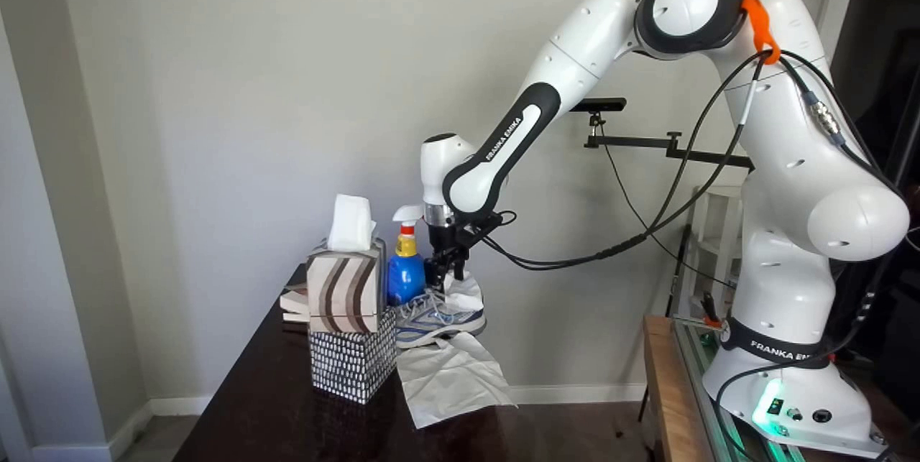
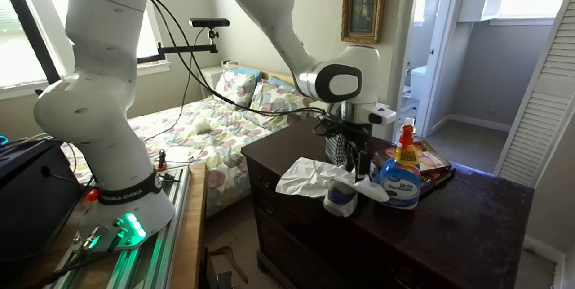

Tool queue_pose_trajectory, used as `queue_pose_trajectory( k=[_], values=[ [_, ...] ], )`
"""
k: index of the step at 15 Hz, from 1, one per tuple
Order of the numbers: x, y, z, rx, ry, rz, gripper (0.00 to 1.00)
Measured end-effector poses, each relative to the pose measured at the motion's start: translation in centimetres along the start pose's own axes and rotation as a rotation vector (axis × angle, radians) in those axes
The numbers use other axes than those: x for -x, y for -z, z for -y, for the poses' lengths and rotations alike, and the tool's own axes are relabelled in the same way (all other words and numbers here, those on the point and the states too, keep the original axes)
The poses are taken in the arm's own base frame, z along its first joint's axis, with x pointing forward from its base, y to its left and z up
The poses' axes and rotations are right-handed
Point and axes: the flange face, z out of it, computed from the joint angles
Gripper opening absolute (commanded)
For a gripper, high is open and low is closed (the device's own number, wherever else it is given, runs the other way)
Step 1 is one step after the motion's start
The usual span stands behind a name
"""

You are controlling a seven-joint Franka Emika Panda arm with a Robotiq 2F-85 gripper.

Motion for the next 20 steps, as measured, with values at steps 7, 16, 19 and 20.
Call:
queue_pose_trajectory(
  k=[7, 16, 19, 20],
  values=[
    [-0.1, 0.3, 0.0, 0.01, 0.002, -0.008, 1.0],
    [-0.4, 1.7, 0.0, 0.007, 0.0, -0.031, 0.47],
    [-0.4, 2.1, 0.0, 0.005, 0.001, -0.037, 0.31],
    [-0.4, 2.1, 0.0, 0.005, 0.001, -0.038, 0.23]
  ],
)
